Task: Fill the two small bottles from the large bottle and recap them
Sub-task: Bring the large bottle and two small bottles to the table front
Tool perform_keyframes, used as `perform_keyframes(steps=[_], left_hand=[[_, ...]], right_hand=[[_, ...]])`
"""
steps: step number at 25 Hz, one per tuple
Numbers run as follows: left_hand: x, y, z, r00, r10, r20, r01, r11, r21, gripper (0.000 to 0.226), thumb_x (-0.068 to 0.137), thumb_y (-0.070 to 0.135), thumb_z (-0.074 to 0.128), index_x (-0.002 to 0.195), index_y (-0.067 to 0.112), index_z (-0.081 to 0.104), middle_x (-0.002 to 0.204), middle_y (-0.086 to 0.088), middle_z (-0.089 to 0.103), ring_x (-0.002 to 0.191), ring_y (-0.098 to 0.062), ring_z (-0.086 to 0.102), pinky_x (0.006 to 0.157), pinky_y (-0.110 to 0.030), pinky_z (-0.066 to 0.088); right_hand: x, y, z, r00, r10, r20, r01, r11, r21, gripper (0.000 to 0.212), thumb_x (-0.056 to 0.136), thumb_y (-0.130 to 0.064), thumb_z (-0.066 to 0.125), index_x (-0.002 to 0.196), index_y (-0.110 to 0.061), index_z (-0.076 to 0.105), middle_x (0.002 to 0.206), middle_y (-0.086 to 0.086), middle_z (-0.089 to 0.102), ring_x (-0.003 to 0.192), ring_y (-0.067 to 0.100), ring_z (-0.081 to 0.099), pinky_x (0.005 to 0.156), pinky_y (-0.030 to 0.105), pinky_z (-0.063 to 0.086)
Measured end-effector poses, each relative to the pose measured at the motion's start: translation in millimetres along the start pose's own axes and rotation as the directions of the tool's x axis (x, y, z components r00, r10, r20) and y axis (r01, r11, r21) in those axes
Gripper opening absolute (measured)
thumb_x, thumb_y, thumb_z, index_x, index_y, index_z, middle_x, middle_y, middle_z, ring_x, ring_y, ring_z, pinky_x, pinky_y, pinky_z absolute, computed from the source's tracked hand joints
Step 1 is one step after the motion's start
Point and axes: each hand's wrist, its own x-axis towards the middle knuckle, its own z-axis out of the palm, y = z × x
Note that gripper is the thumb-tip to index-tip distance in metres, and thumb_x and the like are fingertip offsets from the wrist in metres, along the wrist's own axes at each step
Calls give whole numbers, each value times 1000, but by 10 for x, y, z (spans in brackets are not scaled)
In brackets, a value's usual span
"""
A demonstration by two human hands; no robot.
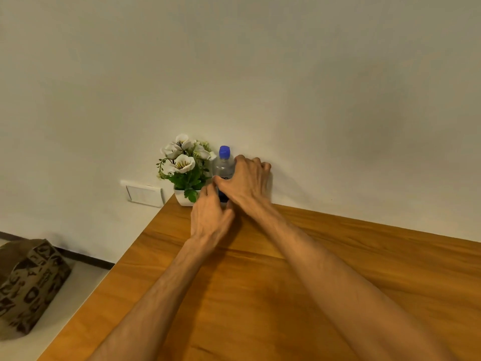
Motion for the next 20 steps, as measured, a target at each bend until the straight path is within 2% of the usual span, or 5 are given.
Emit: perform_keyframes(steps=[4, 8, 12, 17, 20], left_hand=[[-149, -39, 23, 1000, 4, -16, -4, 1000, -27, 64, 94, 31, 69, 148, 8, 42, 135, -14, 62, 118, -28, 63, 101, -46, 57], [-252, 38, -68, 999, -40, -31, 38, 997, -62, 62, 93, 33, 70, 144, 6, 45, 136, -16, 61, 114, -29, 65, 98, -45, 58], [-622, 163, -273, 1000, 19, -13, -21, 990, -142, 60, 91, 41, 75, 138, 12, 51, 130, -8, 66, 109, -24, 67, 93, -41, 59], [-1476, 508, -466, 985, 105, 134, -72, 970, -232, 75, 86, 58, 75, 145, 19, 50, 132, -1, 69, 111, -18, 67, 93, -41, 62], [-2063, 838, -475, 980, 82, 179, -27, 957, -290, 78, 82, 59, 78, 144, 20, 52, 128, 1, 70, 110, -15, 67, 93, -42, 63]], right_hand=[[-65, -20, 72, 998, 49, -26, -47, 996, 77, 66, 83, -66, 74, 123, -15, 62, 113, 5, 69, 115, 26, 60, 105, 44, 39], [-273, 8, -116, 994, 102, -38, -94, 979, 183, 80, 70, -75, 80, 122, -17, 61, 108, 2, 67, 108, 22, 59, 98, 40, 36], [-825, 163, -519, 992, 128, -12, -119, 950, 287, 79, 69, -72, 83, 123, -20, 59, 104, -6, 64, 104, 17, 56, 93, 35, 33], [-1743, 428, -1061, 984, 178, 33, -178, 919, 353, 66, 67, -64, 87, 113, -31, 53, 100, -12, 64, 104, 15, 62, 97, 38, 45], [-2362, 590, -1442, 969, 239, 68, -242, 845, 477, 65, 68, -49, 93, 114, -31, 51, 95, -19, 60, 93, 10, 66, 79, 29, 55]])
